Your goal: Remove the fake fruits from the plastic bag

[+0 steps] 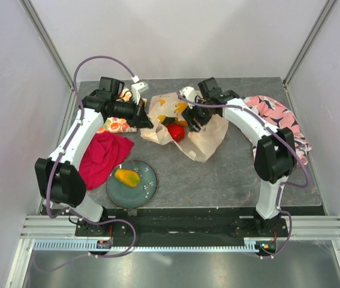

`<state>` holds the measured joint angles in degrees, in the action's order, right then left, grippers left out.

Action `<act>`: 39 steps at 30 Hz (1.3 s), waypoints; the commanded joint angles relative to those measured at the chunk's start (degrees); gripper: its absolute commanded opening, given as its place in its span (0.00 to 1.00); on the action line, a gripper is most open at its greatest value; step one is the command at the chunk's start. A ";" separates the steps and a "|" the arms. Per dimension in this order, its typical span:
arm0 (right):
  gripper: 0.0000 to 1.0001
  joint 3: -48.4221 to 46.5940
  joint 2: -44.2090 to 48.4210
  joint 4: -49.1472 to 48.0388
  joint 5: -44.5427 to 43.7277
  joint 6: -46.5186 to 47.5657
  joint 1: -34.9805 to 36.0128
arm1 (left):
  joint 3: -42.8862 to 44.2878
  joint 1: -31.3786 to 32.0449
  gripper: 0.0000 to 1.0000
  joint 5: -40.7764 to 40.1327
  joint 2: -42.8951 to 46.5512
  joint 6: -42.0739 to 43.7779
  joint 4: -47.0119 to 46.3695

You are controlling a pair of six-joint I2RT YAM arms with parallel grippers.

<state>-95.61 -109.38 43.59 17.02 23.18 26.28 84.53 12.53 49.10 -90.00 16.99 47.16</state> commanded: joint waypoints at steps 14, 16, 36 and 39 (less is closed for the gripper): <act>0.98 -17.66 -16.91 -15.73 -1.99 -5.86 -1.41 | 12.76 0.82 0.02 2.49 -12.13 -8.03 -4.88; 0.98 -19.69 -20.07 -15.56 -3.30 -6.04 -1.15 | 12.85 0.82 0.01 3.10 -12.66 -8.03 -4.88; 0.42 -33.95 -33.80 -16.61 -10.07 -13.86 -1.23 | 13.73 0.82 0.01 0.83 -13.80 -6.89 -1.19; 0.29 -29.46 -29.06 -15.91 -8.67 -13.69 -2.72 | 12.59 0.74 0.02 -0.75 -13.28 -6.01 -0.75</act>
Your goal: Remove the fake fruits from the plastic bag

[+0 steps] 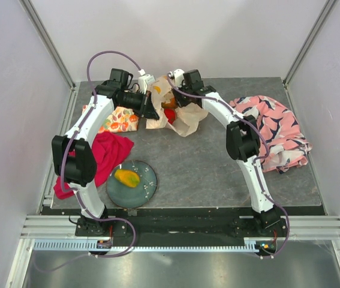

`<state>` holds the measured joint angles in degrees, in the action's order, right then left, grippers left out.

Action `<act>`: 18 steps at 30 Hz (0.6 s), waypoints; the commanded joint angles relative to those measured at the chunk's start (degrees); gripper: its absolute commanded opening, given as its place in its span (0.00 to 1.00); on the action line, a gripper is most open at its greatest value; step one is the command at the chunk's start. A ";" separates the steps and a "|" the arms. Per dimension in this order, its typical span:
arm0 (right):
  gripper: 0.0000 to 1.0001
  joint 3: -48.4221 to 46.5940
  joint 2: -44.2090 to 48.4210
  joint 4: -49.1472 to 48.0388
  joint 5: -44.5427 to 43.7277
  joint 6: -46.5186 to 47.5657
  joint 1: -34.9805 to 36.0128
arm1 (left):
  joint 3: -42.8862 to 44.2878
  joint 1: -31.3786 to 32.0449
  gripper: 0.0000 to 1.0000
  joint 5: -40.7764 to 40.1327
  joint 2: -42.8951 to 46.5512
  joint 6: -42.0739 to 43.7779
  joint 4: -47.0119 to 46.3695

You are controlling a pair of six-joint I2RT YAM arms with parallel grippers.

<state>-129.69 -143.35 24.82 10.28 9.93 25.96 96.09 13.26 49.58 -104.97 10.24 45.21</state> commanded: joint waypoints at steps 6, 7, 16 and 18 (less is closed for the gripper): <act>0.18 15.50 18.79 6.11 5.79 1.66 -3.54 | 1.11 0.02 0.02 -3.18 1.35 1.10 0.23; 0.15 19.87 20.81 6.47 7.63 1.75 -3.54 | 1.55 0.02 0.02 -3.18 1.08 0.49 -0.12; 0.49 37.12 41.02 13.33 14.59 11.49 0.14 | 4.02 0.02 0.01 -6.42 -0.50 0.31 -0.12; 0.54 37.67 41.57 11.66 16.08 11.86 2.08 | 3.40 0.02 0.01 -6.95 -0.59 -0.13 -0.21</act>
<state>-94.67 -104.99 35.99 21.39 16.51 24.99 98.30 13.26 44.58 -105.43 10.28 45.87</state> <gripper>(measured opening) 0.497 0.022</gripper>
